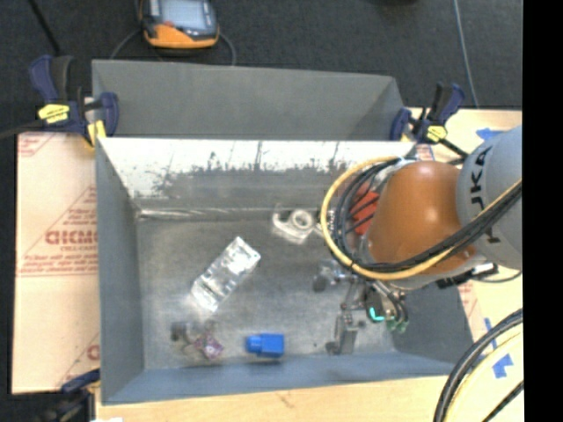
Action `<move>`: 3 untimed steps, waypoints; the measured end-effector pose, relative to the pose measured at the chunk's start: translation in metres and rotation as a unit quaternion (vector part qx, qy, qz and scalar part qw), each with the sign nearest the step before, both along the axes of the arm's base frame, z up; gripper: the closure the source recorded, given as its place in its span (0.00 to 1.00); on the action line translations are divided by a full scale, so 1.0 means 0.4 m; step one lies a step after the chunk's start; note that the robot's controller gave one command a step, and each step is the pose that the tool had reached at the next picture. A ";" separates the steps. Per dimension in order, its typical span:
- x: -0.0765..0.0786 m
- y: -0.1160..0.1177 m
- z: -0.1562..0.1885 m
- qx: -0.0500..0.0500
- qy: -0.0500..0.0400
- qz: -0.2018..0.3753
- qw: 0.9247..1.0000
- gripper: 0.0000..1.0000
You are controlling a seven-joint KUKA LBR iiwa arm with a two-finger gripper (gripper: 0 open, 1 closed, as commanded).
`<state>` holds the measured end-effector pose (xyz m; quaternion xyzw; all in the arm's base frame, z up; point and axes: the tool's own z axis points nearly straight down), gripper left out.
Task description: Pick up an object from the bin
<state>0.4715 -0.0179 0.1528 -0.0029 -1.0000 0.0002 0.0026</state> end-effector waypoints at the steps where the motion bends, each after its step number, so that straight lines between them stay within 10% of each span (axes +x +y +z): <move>1: 0.047 -0.288 -0.171 -0.002 -0.004 0.089 0.996 0.00; 2: 0.017 -0.340 -0.203 -0.001 -0.009 0.070 0.997 0.00; 3: 0.031 -0.348 -0.206 0.006 -0.004 0.263 0.965 0.00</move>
Offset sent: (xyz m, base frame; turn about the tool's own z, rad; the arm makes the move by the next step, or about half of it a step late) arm 0.0189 -0.1103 -0.0670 -0.1846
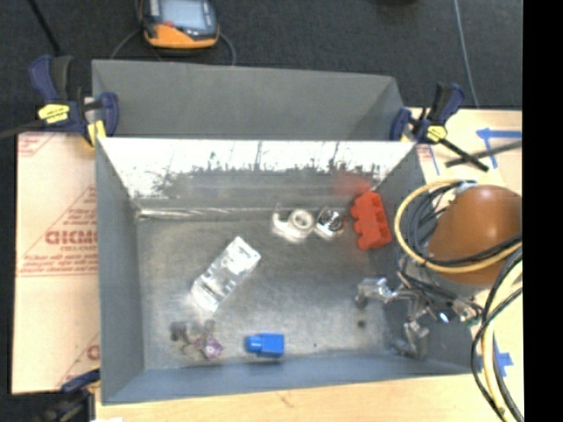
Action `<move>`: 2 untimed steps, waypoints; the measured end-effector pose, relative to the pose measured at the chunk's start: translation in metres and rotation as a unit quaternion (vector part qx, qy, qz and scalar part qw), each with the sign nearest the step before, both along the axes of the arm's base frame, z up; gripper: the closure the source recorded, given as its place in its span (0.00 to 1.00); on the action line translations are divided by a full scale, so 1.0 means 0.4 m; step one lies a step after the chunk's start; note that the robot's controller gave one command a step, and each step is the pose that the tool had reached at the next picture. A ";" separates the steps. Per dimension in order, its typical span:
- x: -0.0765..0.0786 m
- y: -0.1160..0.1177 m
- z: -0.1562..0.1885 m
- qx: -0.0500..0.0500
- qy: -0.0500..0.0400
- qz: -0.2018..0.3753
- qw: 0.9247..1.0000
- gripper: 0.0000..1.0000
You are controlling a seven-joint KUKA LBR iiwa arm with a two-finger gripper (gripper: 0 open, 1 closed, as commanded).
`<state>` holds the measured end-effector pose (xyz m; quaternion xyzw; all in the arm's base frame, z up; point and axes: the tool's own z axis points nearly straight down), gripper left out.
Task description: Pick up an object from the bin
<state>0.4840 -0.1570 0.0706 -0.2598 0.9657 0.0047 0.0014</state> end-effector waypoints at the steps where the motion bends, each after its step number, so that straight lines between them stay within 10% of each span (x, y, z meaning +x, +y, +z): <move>1: 0.140 0.016 0.251 -0.006 -0.007 -0.036 0.999 0.00; 2: 0.205 0.060 0.009 0.009 -0.005 0.257 0.966 0.00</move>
Offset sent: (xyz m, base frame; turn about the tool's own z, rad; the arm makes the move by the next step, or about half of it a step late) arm 0.0514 0.0074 0.0948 0.0727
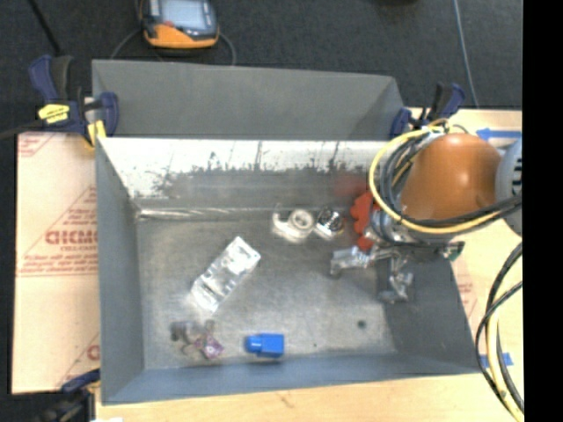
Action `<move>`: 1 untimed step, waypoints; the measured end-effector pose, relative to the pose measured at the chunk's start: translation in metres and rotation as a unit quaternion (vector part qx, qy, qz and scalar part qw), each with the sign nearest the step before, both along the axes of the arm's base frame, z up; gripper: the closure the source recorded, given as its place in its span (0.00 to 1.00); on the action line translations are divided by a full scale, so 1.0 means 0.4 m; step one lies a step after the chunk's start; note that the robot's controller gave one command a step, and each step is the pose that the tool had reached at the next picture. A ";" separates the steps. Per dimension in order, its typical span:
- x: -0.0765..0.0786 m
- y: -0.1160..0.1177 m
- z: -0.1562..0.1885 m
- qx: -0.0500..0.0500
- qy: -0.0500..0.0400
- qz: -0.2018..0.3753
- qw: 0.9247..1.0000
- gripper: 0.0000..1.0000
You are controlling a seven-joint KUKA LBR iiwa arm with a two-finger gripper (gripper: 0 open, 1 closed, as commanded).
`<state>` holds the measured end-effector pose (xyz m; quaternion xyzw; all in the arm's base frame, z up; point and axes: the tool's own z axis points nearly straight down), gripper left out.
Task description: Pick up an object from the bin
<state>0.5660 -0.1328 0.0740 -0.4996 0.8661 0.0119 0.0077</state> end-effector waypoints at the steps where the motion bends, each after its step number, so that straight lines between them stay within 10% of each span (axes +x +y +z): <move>1: 0.086 -0.048 0.026 -0.006 0.001 0.051 0.999 0.00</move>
Offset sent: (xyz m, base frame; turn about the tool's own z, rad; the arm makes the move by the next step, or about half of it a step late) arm 0.0326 -0.0280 0.0096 -0.1030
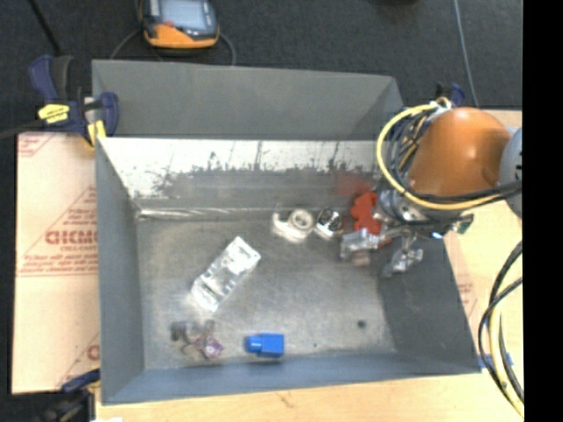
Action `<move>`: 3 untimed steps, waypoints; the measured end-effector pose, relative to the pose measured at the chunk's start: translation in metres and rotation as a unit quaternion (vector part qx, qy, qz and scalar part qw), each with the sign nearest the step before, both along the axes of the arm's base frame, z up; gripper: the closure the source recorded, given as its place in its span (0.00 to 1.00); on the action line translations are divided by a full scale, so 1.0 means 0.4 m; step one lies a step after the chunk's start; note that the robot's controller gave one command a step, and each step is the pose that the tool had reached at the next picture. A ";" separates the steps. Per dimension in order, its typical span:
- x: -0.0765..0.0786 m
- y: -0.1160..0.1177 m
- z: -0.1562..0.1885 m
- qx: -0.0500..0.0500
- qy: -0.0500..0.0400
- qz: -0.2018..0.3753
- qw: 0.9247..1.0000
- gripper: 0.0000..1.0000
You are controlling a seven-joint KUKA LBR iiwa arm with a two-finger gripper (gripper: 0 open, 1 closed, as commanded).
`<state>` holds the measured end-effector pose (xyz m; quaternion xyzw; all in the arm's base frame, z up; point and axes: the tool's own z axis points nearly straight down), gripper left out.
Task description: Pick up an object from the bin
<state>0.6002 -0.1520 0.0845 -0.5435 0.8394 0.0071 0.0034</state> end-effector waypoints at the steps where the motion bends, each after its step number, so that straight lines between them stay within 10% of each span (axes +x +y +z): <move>1: 0.144 -0.001 0.106 -0.007 -0.006 0.035 0.999 0.00; 2: 0.137 0.026 -0.005 -0.003 -0.007 0.045 0.999 0.00; 3: 0.137 0.024 -0.001 -0.003 -0.006 0.044 0.999 1.00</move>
Offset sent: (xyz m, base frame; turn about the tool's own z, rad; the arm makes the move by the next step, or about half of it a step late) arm 0.0543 -0.0008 0.0389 -0.0732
